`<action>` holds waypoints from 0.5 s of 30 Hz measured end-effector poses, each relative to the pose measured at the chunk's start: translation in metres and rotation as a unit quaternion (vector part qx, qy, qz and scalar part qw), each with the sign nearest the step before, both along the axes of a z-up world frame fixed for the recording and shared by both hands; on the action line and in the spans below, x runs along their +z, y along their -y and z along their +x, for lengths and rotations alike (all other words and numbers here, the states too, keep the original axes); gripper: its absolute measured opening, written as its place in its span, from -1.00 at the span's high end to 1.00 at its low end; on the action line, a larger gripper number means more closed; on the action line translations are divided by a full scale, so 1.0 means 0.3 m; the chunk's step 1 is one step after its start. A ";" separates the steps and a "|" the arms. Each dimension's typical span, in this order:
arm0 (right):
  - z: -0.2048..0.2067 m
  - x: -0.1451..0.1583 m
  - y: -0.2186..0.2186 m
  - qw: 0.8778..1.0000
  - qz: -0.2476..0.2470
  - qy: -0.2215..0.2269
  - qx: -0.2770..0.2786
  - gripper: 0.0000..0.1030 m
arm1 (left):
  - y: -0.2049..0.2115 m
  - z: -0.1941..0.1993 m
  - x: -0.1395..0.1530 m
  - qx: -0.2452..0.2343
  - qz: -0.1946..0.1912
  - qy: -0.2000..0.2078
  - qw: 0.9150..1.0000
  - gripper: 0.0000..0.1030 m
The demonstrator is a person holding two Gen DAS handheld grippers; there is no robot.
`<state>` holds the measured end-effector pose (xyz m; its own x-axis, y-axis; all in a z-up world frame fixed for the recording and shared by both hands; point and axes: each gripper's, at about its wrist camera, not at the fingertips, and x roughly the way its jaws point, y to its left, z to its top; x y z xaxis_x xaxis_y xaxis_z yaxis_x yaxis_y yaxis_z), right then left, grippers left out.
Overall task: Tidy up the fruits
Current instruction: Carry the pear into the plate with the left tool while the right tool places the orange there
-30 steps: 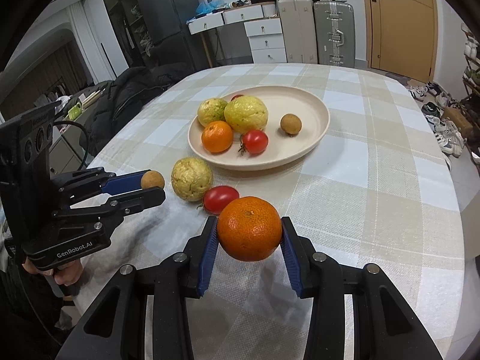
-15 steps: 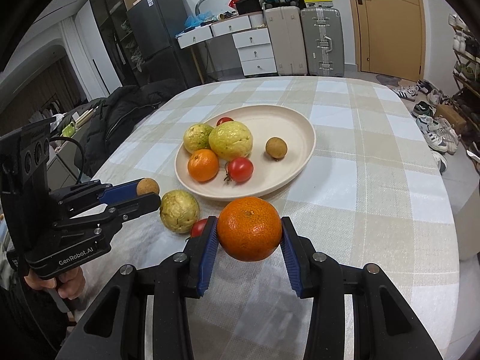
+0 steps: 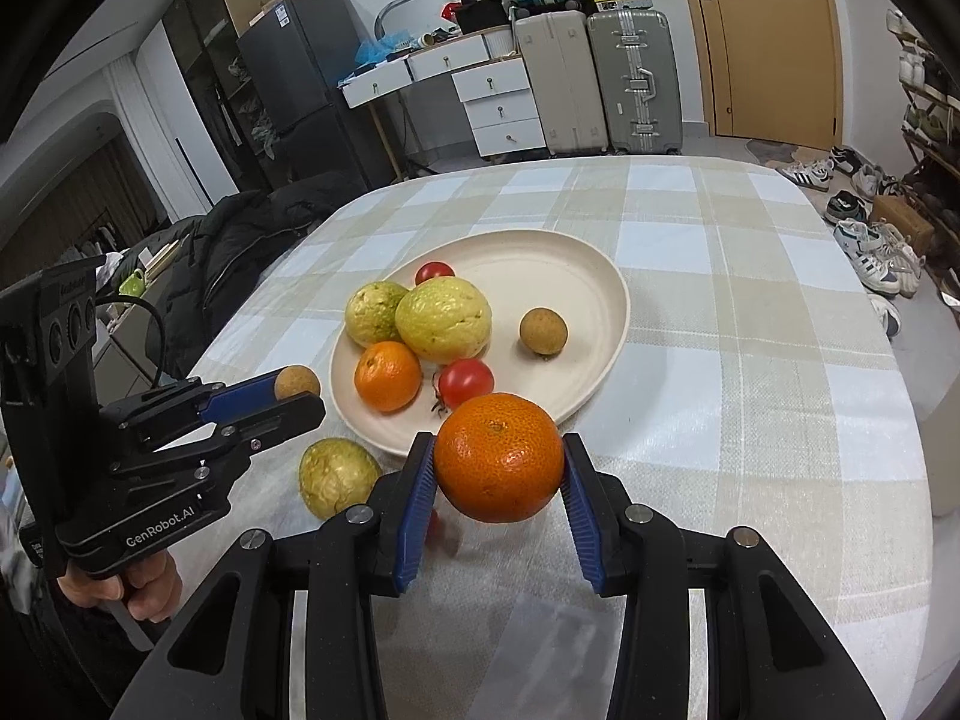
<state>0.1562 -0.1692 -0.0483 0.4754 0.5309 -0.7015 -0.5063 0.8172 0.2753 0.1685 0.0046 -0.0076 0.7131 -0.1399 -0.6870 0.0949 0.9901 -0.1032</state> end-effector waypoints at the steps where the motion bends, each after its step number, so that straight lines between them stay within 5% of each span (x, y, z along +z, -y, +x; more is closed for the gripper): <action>1: 0.007 0.000 0.001 1.000 0.000 0.000 -0.003 0.19 | 0.001 0.006 -0.001 0.000 0.001 0.001 1.000 0.54; 15: 0.112 -0.013 -0.026 1.000 0.007 -0.009 -0.010 0.19 | 0.055 0.101 -0.035 -0.017 0.011 -0.014 1.000 0.54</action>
